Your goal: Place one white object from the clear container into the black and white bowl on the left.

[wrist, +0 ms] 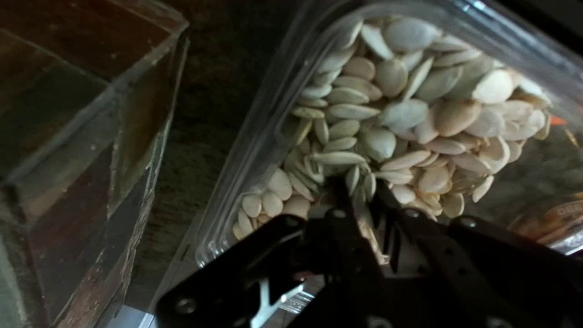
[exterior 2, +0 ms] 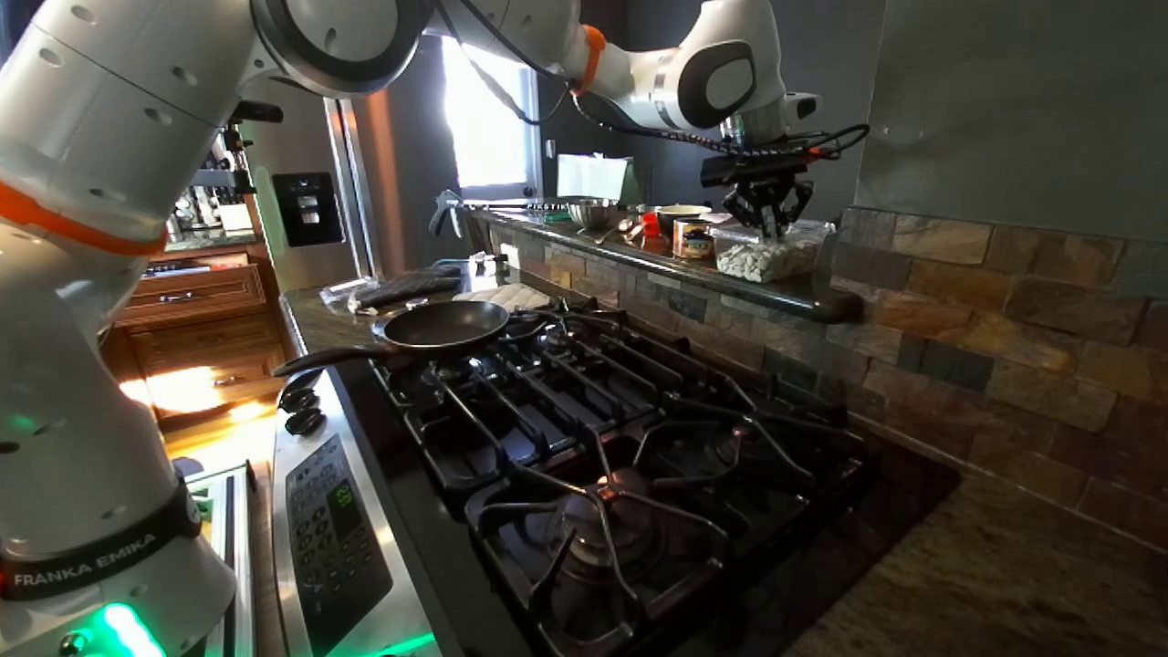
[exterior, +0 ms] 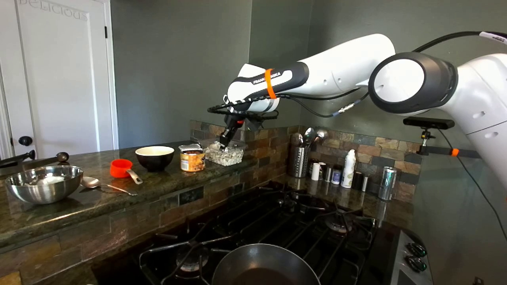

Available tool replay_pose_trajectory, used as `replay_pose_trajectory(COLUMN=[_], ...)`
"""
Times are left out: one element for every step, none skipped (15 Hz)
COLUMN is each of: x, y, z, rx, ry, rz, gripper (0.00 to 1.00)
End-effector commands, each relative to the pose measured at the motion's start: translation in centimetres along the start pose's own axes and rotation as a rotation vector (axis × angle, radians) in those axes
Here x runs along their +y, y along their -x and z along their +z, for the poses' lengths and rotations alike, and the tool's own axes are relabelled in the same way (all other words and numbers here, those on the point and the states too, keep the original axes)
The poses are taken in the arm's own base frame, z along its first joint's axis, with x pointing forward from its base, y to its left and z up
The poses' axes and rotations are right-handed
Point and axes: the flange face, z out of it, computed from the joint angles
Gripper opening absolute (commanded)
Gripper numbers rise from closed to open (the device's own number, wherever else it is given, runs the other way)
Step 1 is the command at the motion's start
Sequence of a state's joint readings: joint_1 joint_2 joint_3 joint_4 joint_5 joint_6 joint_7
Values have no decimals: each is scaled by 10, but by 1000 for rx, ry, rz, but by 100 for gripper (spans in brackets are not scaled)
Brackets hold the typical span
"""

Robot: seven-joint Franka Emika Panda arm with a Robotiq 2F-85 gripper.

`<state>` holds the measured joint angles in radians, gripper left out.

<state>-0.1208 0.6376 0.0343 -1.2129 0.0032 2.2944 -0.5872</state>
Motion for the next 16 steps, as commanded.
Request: replay_pose_trajectory(x=[-3,-3,-3,-2,-2,-2,-1,-1,-1,-1,-1,-2,-3,-3,-4,-6], y=[-1,-1,-1,-2,-2,-3,-4,-6,-8,-9,-11,-13,-15,-17,-19,-21], z=[8,8,7,5,3,-1,-5,-8,-13,-19,-25,-31,-38,-45,-53,-60], rx=[-4,-3,-3,-1,1,5,11,18,25,32,38,43,49,54,61,68], ry=[7,9,10,13,14,17,20,22,26,29,34,37,40,43,44,46], rz=[-4,-4,-3,0,1,4,9,11,11,12,10,10,8,7,5,4], gripper=[3,4,4,4,4,4,4,4,4,4,4,4,4,4,4,4])
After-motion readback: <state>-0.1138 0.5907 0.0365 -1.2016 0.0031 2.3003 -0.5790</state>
